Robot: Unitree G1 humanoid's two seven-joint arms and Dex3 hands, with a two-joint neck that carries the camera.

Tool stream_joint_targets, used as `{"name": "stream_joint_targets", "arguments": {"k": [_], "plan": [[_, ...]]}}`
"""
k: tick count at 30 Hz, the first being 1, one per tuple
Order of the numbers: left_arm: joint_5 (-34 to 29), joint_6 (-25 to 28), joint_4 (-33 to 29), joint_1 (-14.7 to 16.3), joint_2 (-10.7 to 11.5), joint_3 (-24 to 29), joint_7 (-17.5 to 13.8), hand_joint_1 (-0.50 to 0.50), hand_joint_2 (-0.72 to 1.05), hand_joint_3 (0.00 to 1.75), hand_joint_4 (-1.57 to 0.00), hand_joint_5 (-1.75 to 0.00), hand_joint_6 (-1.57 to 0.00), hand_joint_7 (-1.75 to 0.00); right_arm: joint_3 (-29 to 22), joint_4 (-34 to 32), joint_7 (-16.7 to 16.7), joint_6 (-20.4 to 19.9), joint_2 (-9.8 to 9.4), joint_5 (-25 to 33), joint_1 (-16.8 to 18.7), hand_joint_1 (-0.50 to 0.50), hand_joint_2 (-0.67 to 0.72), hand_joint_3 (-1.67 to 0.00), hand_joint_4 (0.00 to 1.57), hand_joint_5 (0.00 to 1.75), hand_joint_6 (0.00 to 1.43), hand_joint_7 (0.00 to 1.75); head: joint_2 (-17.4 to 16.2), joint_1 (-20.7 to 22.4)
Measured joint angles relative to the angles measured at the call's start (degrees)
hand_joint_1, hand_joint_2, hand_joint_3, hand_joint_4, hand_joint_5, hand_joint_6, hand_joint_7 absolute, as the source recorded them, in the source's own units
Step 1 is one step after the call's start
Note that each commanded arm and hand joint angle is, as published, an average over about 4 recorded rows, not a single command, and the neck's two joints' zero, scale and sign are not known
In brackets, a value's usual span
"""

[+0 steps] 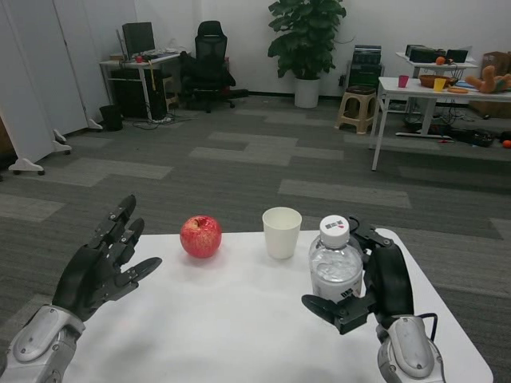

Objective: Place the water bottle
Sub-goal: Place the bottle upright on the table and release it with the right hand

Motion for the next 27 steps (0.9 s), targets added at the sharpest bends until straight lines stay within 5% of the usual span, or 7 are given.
{"name": "stream_joint_targets", "arguments": {"k": [27], "plan": [[0.0, 0.0, 0.0, 0.0, 0.0, -0.9, 0.0, -0.50, 1.05, 0.07, 0.00, -0.10, 0.00, 0.00, -0.8, 0.0, 0.0, -1.6, 0.18, 0.5, 0.0, 0.42, 0.09, -1.27, 1.46, 1.65, 1.31, 1.33, 1.3, -1.7]]}}
